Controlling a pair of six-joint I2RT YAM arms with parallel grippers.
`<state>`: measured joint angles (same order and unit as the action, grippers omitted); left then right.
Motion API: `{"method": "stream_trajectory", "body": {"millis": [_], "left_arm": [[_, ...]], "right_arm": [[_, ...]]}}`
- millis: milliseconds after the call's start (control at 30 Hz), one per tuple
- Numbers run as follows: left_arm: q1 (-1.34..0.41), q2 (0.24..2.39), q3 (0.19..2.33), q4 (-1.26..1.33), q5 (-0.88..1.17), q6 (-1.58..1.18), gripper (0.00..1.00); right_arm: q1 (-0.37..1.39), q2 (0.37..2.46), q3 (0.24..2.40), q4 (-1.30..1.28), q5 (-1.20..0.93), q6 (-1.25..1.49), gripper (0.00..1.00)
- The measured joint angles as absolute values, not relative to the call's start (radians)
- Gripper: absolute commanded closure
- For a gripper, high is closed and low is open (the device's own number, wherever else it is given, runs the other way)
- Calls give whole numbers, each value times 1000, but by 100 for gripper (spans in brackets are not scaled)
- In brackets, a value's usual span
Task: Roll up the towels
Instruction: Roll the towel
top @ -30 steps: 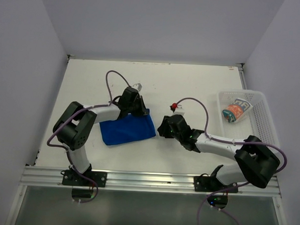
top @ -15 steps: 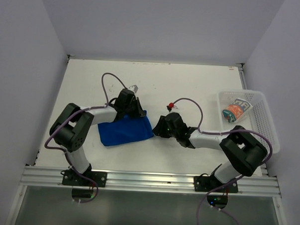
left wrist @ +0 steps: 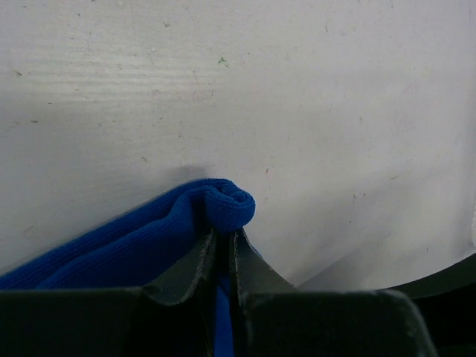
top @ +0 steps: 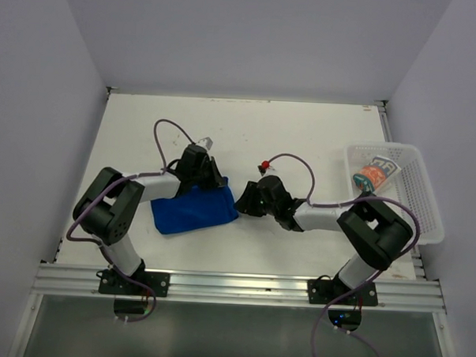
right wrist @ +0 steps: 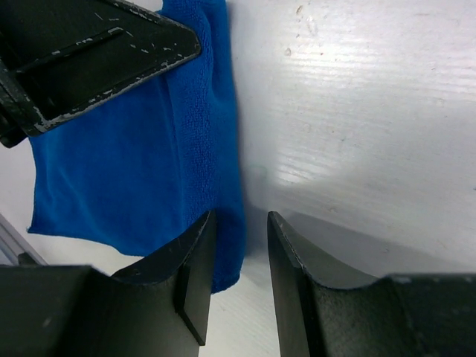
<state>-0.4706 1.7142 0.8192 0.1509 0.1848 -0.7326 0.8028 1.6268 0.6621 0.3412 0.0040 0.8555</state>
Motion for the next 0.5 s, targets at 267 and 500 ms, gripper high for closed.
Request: {"method": "stream_trajectory", "body": {"millis": [267,500], "left_arm": [[-471,1697,767,202,171,-764,100],[-471,1668,693,278,125,-803,100]], "right_arm": [[803,1698,667,405,-64,896,62],[803,1711,669,429,-92,916,62]]}}
